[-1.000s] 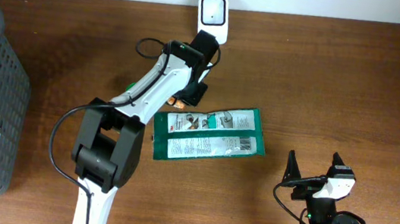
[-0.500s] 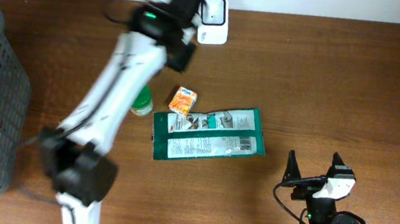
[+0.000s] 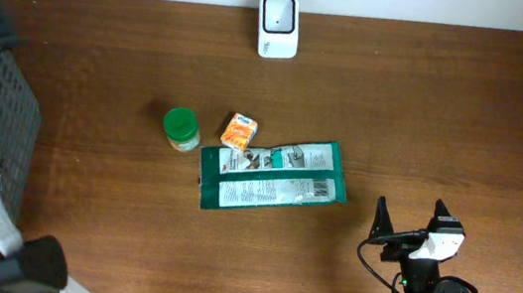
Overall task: Scan the item barcode
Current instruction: 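Reach the left gripper into the basket toward the white Pantene tube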
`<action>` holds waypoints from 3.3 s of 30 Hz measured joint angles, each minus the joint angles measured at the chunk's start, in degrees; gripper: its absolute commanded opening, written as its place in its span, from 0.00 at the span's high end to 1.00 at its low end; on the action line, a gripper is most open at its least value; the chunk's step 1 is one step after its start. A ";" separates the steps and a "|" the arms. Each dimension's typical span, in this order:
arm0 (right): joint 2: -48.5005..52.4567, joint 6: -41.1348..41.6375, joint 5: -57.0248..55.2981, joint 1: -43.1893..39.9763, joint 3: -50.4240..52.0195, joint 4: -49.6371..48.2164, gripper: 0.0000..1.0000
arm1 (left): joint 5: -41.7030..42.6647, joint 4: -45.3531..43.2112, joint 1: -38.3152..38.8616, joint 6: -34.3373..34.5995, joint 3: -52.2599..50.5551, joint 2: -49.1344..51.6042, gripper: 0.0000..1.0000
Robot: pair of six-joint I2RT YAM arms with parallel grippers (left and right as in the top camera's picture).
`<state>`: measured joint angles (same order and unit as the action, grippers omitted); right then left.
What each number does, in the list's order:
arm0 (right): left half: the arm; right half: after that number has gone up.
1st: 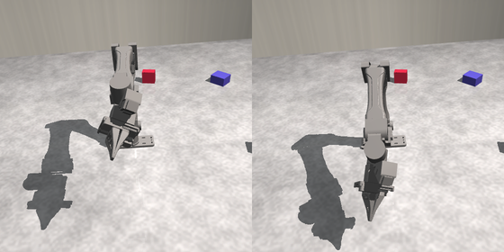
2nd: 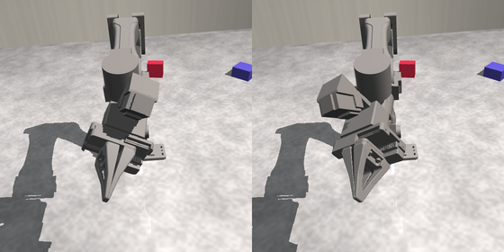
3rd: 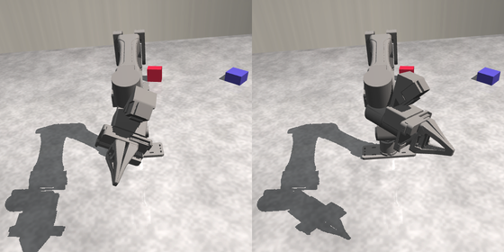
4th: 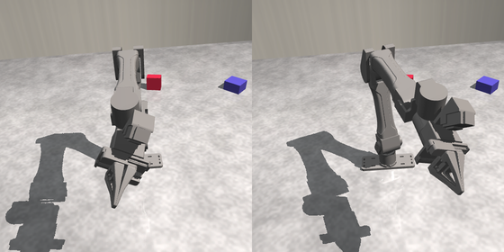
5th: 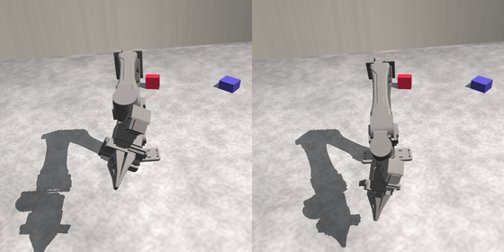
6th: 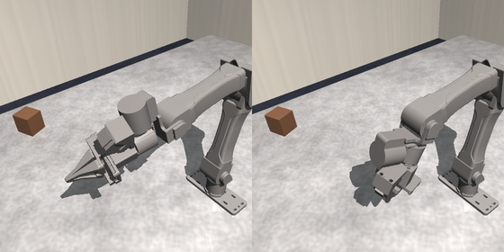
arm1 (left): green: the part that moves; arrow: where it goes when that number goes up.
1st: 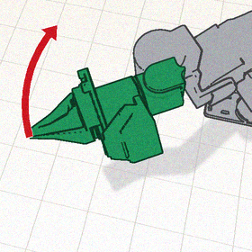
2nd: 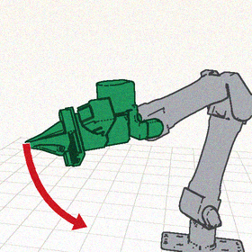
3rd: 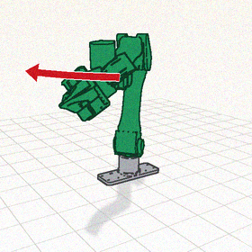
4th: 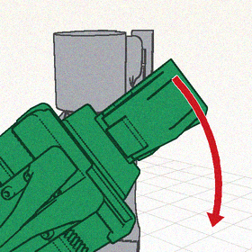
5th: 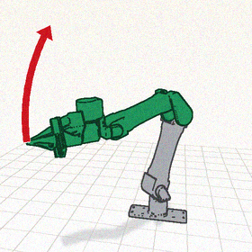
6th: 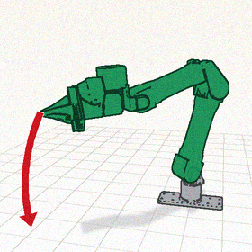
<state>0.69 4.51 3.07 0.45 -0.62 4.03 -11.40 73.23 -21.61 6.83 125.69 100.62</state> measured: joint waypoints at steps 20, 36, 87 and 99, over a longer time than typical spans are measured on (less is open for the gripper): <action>0.00 0.02 0.00 0.00 0.00 -0.02 0.02 | 4.00 -20.04 -24.74 -19.65 -30.95 7.76 0.22; 0.00 0.07 0.02 0.00 0.00 0.00 0.02 | 5.64 -29.57 -26.75 -47.63 -39.65 11.15 0.27; 0.00 0.00 0.00 0.00 0.00 0.00 0.02 | 12.61 -13.75 -27.82 -31.91 -32.04 21.33 0.00; 0.00 0.04 0.00 0.00 0.00 -0.02 0.02 | 10.19 -15.23 -27.80 -39.04 -32.04 21.33 0.48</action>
<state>0.69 4.56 3.07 0.45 -0.62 4.01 -1.21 58.00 -49.41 -32.21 93.65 121.95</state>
